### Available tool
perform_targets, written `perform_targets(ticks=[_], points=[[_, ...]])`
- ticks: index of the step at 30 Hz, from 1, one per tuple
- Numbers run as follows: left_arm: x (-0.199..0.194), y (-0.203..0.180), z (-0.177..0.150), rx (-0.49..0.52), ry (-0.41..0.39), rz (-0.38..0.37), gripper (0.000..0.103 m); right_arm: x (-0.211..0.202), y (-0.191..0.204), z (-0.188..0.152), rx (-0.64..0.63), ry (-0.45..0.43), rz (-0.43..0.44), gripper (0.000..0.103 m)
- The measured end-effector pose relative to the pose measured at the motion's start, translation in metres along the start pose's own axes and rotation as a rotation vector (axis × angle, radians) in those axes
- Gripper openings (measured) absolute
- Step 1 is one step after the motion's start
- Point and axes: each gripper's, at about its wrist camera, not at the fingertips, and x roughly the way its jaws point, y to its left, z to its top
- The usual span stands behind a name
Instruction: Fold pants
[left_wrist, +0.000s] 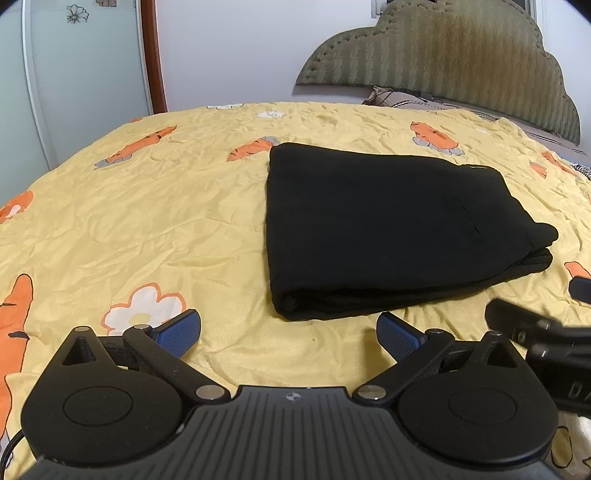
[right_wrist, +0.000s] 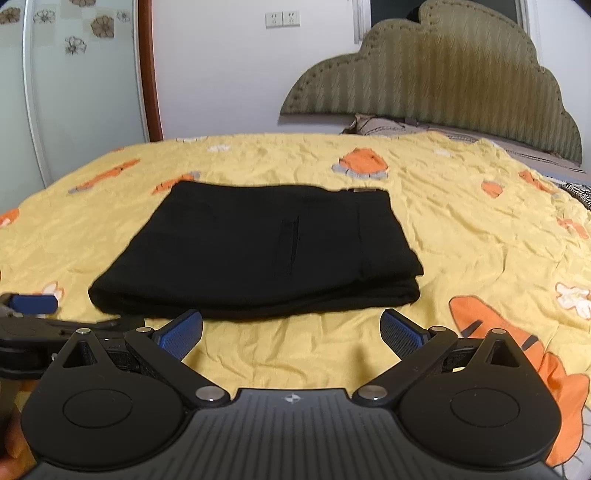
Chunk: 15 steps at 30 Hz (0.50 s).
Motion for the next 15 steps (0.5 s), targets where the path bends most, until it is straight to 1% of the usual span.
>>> perform_targets(ticks=[4, 8, 11, 15], points=[[0.002, -0.001, -0.001, 0.004, -0.001, -0.004, 0.103, 0.003, -0.002, -0.005, -0.004, 0.007, -0.018, 0.103], [0.004, -0.006, -0.002, 0.033, -0.02, -0.006, 0.103, 0.003, -0.006, -0.004, 0.0, -0.007, -0.035, 0.103], [0.007, -0.008, -0.002, 0.058, -0.012, -0.017, 0.103, 0.004, -0.007, -0.004, -0.014, -0.013, -0.041, 0.103], [0.01, -0.008, -0.003, 0.053, -0.01, -0.028, 0.103, 0.008, -0.007, -0.007, -0.031, 0.003, -0.046, 0.103]])
